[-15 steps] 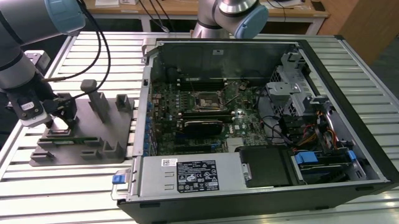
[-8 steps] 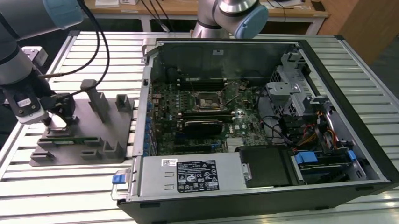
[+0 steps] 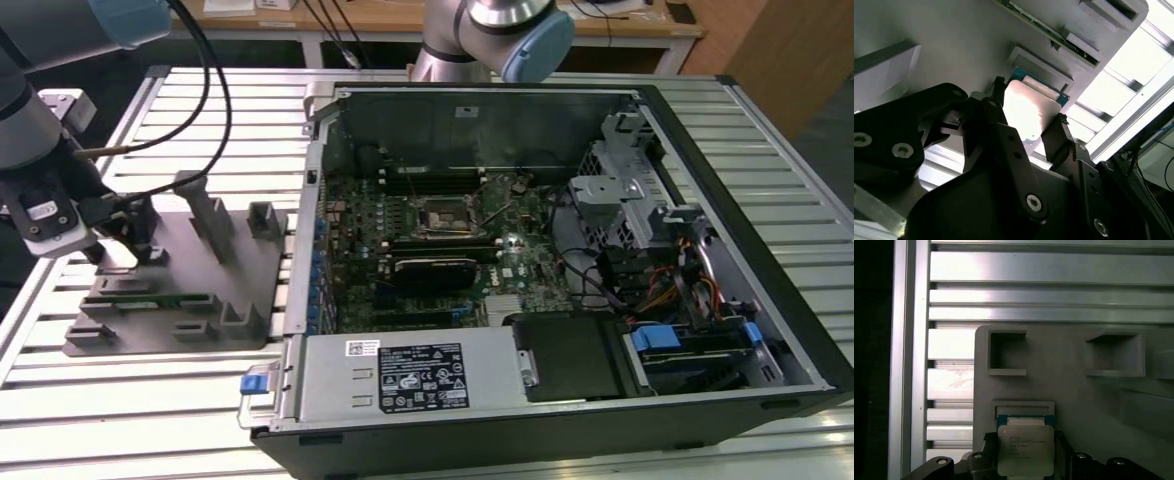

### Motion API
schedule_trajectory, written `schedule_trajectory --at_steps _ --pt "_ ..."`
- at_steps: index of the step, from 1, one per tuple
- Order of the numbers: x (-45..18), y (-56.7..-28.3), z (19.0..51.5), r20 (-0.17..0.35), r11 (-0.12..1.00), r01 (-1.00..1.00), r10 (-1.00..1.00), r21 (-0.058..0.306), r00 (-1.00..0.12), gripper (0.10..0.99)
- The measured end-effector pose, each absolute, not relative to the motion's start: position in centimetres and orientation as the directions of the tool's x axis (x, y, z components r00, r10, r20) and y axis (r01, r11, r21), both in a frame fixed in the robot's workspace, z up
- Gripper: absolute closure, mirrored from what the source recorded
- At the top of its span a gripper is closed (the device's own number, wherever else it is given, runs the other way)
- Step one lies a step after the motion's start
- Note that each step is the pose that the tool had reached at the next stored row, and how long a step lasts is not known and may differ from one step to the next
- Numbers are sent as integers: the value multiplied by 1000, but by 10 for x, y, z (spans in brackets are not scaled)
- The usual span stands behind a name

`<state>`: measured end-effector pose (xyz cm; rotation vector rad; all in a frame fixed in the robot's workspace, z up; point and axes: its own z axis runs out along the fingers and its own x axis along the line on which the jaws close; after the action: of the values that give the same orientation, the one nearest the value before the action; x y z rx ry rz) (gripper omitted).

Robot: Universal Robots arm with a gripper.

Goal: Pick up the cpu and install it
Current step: 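Pick up the cpu and move it towards the insertion slot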

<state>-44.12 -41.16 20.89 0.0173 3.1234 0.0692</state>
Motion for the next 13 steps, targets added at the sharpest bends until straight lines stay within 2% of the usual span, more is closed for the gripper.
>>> schedule_trajectory --at_steps 13 --pt "-441 -412 228 -17 999 11 11 44 -1000 541"
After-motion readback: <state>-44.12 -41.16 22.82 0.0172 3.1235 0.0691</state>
